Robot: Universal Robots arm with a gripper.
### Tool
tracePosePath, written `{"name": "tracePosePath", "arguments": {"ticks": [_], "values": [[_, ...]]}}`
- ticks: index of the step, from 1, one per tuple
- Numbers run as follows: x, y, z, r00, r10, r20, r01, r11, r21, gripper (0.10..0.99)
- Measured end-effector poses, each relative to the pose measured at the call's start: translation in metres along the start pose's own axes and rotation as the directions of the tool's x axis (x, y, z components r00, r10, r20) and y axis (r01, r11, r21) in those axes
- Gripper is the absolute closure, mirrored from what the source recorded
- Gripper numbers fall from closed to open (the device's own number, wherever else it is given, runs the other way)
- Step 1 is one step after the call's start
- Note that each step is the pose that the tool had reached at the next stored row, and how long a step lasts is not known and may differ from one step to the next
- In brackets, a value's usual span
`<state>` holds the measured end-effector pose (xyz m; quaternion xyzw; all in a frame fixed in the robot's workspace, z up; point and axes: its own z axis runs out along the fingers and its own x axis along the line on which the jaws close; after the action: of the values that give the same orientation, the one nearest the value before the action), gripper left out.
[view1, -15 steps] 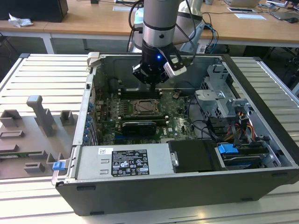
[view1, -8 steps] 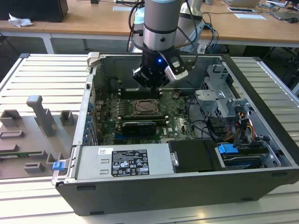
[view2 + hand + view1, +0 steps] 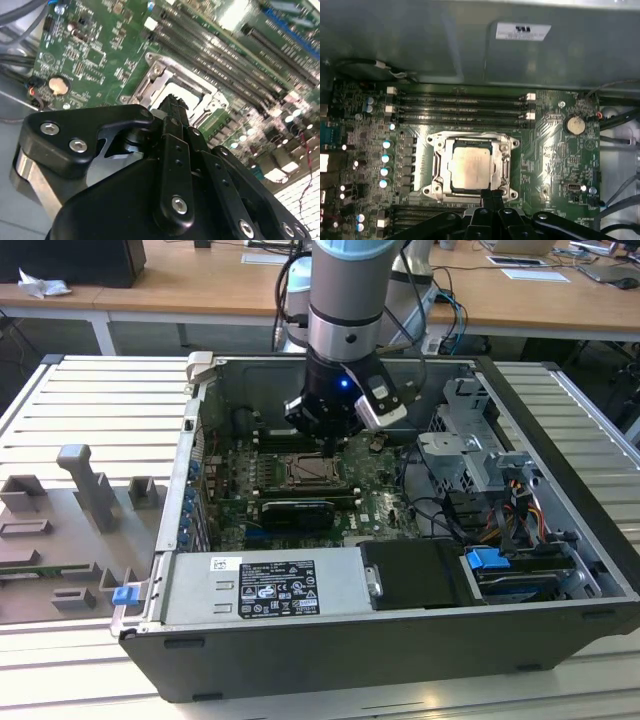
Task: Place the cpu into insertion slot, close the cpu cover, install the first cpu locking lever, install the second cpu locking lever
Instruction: 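Install the second cpu locking lever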
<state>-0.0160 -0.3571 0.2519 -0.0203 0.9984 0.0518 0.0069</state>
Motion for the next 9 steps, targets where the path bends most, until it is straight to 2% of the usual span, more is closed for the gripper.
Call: {"name": "tracePosePath", "arguments": {"ticks": [2, 9], "values": [[0.0002, -0.0030, 0.0042, 0.9999, 0.000, -0.0102, 0.000, 1.0000, -0.001, 0.980], [0.0005, -0.0104, 0.0044, 0.9999, 0.000, -0.0105, 0.000, 1.0000, -0.001, 0.980]]}}
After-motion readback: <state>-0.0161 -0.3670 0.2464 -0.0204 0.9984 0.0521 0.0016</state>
